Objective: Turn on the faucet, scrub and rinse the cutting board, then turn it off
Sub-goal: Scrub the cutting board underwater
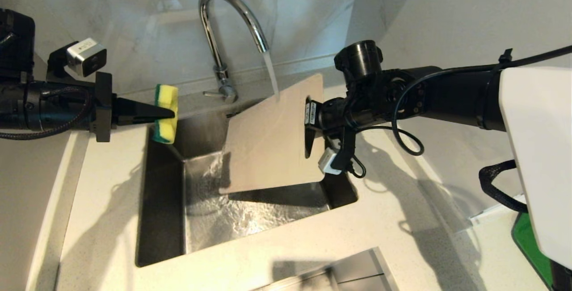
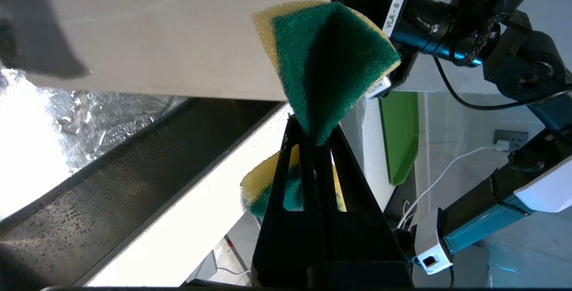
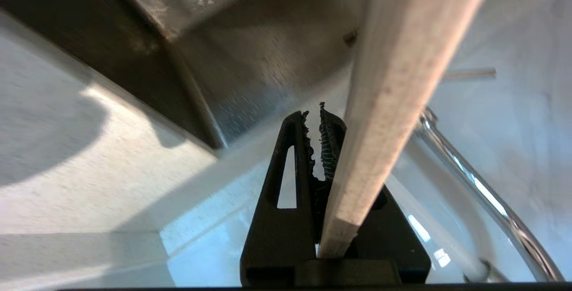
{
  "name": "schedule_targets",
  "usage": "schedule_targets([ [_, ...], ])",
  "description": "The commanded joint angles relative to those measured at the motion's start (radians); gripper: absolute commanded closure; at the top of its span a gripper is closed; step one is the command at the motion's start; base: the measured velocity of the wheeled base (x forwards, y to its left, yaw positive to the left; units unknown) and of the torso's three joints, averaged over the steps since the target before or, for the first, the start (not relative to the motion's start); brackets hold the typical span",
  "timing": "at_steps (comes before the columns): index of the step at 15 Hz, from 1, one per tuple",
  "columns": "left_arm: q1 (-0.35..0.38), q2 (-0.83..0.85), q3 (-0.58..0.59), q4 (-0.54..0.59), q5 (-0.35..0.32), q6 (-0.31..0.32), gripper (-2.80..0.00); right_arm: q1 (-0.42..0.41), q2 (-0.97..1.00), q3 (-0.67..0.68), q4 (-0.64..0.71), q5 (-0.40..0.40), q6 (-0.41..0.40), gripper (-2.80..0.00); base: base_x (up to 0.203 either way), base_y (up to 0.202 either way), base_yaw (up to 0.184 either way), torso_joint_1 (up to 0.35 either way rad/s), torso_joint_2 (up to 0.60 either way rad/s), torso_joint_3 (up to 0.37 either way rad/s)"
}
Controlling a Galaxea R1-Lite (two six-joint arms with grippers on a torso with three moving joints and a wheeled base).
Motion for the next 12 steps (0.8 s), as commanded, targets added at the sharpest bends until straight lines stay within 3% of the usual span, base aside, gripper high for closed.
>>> schedule_targets([
  [1,0.000,0.003,0.000,0.001,-0.004,-0.003,0.00,-0.003,0.004,0.001,0.000,0.001,-0.010,0.00,0.000,0.000,0.000,0.000,0.00,0.000],
  [7,0.000,0.006,0.000,0.001,-0.002,-0.003,0.00,0.004,0.005,0.005,0.004,0.006,-0.012,0.00,0.000,0.000,0.000,0.000,0.00,0.000],
  [12,0.000,0.026,0.000,0.001,-0.002,-0.001,0.00,0.063,-0.018,0.011,0.008,0.006,0.022,0.00,0.000,0.000,0.000,0.000,0.00,0.000],
])
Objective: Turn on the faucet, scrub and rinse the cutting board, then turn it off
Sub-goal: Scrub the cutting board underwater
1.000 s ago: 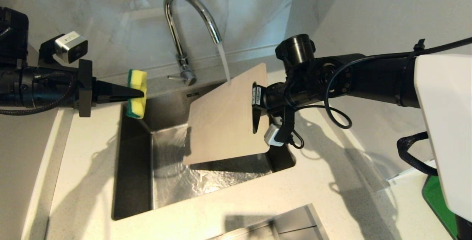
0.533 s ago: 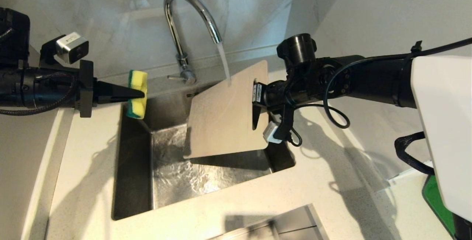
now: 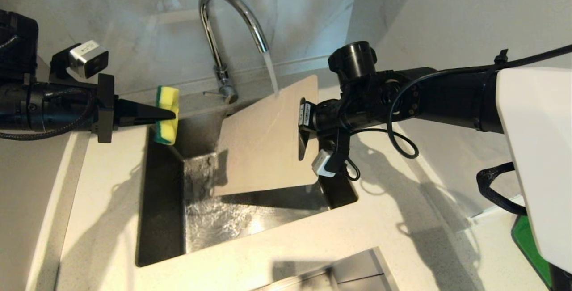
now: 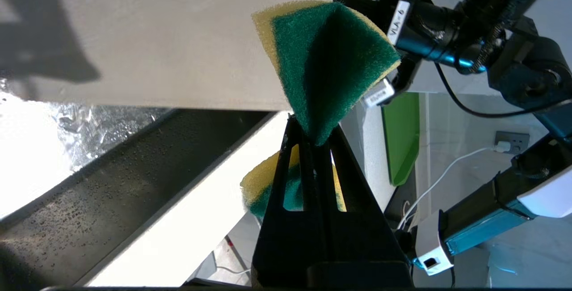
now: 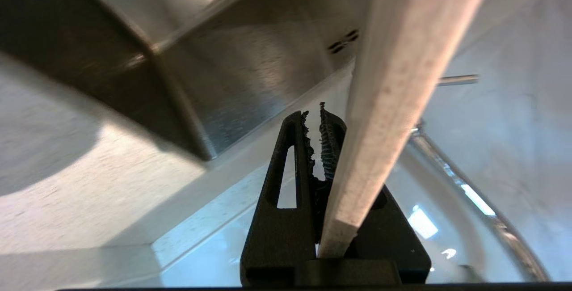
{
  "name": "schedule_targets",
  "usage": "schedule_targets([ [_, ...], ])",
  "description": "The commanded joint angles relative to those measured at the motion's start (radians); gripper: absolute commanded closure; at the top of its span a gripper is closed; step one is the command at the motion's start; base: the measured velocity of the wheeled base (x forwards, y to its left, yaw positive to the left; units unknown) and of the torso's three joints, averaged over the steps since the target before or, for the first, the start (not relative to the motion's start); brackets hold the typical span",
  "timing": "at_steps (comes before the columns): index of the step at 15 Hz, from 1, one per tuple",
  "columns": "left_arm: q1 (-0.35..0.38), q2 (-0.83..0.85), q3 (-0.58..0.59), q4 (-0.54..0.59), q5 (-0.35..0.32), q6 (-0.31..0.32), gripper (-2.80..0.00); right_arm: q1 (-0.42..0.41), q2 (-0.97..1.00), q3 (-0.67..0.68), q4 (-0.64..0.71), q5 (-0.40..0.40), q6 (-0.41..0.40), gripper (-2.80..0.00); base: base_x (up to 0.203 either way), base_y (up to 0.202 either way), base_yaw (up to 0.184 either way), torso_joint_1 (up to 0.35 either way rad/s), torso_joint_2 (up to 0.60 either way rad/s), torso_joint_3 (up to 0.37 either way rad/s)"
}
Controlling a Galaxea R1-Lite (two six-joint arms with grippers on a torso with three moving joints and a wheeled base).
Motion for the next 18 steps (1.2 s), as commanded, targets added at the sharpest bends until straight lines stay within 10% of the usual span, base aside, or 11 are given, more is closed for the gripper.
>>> schedule_targets([
  [1,0.000,0.024,0.000,0.002,-0.004,-0.002,0.00,0.045,-0.020,0.007,0.005,0.001,-0.002,0.00,0.000,0.000,0.000,0.000,0.00,0.000],
  [15,-0.173,0.149,0.016,-0.071,0.007,-0.007,0.00,0.116,-0.230,0.185,-0.004,-0.002,0.032,0.00,0.000,0.000,0.000,0.000,0.00,0.000],
  [18,-0.207,0.189,-0.084,-0.079,0.102,-0.008,0.00,0.116,-0.231,0.183,-0.007,0.000,0.034,0.00,0.000,0.000,0.000,0.000,0.00,0.000],
])
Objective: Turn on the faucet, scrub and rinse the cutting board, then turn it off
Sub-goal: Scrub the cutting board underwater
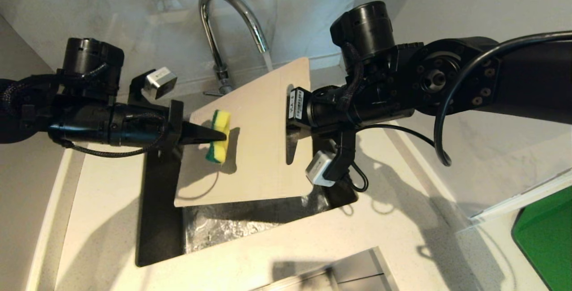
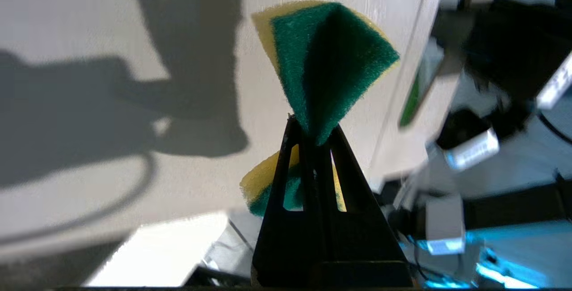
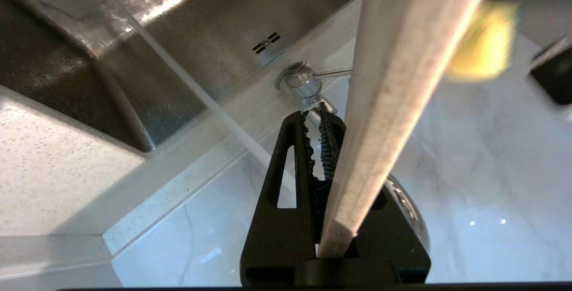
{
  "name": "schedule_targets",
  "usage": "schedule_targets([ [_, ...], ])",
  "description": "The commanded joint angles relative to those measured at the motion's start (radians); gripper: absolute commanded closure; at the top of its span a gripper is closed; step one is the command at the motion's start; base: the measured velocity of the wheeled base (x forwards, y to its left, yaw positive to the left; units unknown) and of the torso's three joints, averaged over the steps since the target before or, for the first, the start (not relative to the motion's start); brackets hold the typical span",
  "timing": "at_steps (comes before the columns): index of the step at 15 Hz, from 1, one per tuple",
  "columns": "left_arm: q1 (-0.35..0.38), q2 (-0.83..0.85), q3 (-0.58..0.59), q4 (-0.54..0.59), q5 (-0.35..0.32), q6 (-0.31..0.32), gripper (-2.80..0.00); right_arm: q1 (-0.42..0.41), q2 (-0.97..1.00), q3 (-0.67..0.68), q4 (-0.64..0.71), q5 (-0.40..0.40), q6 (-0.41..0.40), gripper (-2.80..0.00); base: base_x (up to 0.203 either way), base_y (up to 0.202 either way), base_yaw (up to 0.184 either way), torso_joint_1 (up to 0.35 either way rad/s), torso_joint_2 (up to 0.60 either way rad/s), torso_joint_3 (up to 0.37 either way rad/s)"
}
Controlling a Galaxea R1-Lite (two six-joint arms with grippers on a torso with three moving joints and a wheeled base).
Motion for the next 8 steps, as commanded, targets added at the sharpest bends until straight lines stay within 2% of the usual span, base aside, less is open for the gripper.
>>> schedule_targets([
  [1,-0.027,0.065,-0.093,0.005,0.071,-0.002,0.00,0.001,-0.006,0.001,0.002,0.003,-0.015,0.00,0.000,0.000,0.000,0.000,0.00,0.000],
  [6,-0.056,0.134,-0.258,0.040,0.088,-0.051,0.00,0.002,-0.007,0.005,0.002,0.003,-0.013,0.00,0.000,0.000,0.000,0.000,0.00,0.000],
  [8,-0.065,0.148,-0.289,0.053,0.089,-0.072,0.00,0.009,-0.004,0.010,-0.016,0.003,-0.008,0.00,0.000,0.000,0.000,0.000,0.00,0.000],
])
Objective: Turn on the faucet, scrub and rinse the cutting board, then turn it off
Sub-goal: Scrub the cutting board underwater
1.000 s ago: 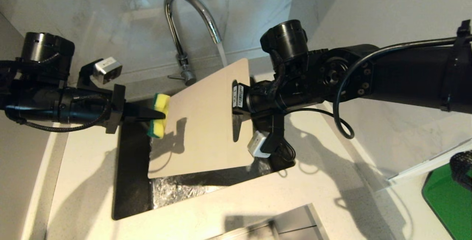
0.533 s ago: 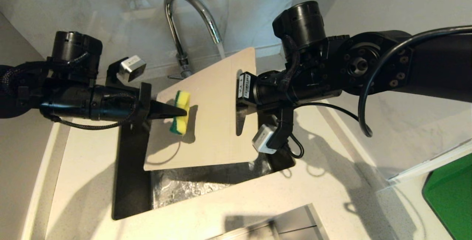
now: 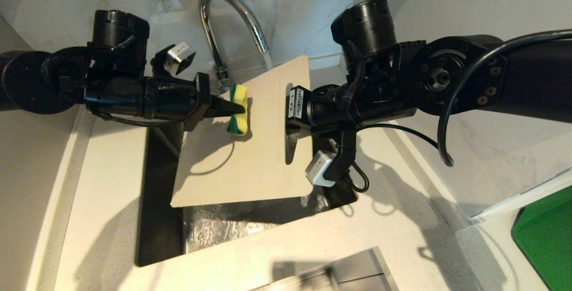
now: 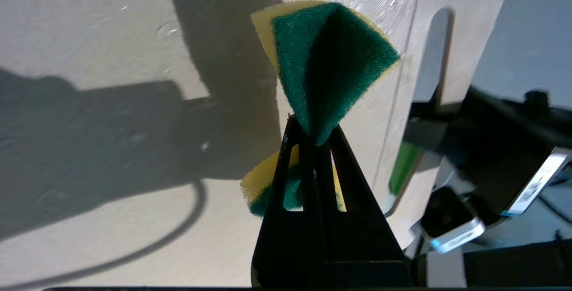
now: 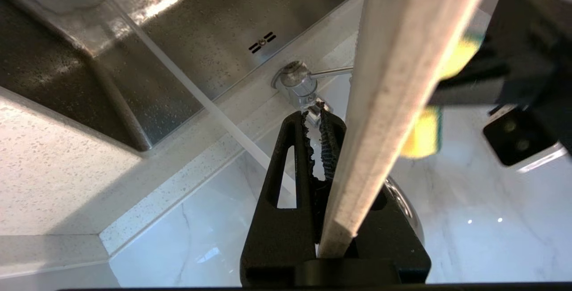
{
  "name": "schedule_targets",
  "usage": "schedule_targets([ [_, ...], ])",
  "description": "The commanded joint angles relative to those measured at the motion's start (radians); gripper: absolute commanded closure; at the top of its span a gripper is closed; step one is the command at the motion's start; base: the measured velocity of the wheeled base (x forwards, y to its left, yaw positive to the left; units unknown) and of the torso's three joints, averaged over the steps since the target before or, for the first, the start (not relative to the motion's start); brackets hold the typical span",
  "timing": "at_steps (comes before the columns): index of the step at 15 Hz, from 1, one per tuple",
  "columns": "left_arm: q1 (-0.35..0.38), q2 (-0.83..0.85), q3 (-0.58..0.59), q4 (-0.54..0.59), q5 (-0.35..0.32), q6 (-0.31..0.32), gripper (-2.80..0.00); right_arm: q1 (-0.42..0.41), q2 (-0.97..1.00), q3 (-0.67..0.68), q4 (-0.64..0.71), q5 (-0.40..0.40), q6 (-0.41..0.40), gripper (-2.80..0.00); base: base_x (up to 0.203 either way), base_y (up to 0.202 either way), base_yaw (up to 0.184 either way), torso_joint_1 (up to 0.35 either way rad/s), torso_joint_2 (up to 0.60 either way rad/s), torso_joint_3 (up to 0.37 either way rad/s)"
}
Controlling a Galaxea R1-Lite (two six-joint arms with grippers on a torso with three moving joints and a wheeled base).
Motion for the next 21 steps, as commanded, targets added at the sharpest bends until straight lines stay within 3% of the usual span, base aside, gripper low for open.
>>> schedule_targets([
  [1,-0.006,0.030,-0.026,0.003,-0.001,-0.006,0.00,0.006,0.003,0.019,-0.032,0.002,-0.006,0.00,0.000,0.000,0.000,0.000,0.00,0.000],
  [6,0.040,0.055,0.009,0.002,-0.001,-0.002,0.00,0.014,-0.002,0.045,-0.078,0.003,0.026,0.00,0.000,0.000,0.000,0.000,0.00,0.000],
  [10,0.156,0.069,0.085,-0.008,-0.014,0.011,0.00,0.014,-0.017,0.050,-0.080,0.004,0.037,0.00,0.000,0.000,0.000,0.000,0.00,0.000],
  [13,0.235,0.108,0.121,-0.009,-0.068,0.076,0.00,0.014,-0.020,0.049,-0.080,0.004,0.040,0.00,0.000,0.000,0.000,0.000,0.00,0.000],
  [18,0.361,0.172,0.224,-0.105,-0.081,0.123,0.00,0.012,-0.030,0.050,-0.080,0.004,0.042,0.00,0.000,0.000,0.000,0.000,0.00,0.000],
  [21,0.401,0.176,0.225,-0.110,-0.151,0.121,0.00,0.012,-0.030,0.049,-0.080,0.004,0.043,0.00,0.000,0.000,0.000,0.000,0.00,0.000],
])
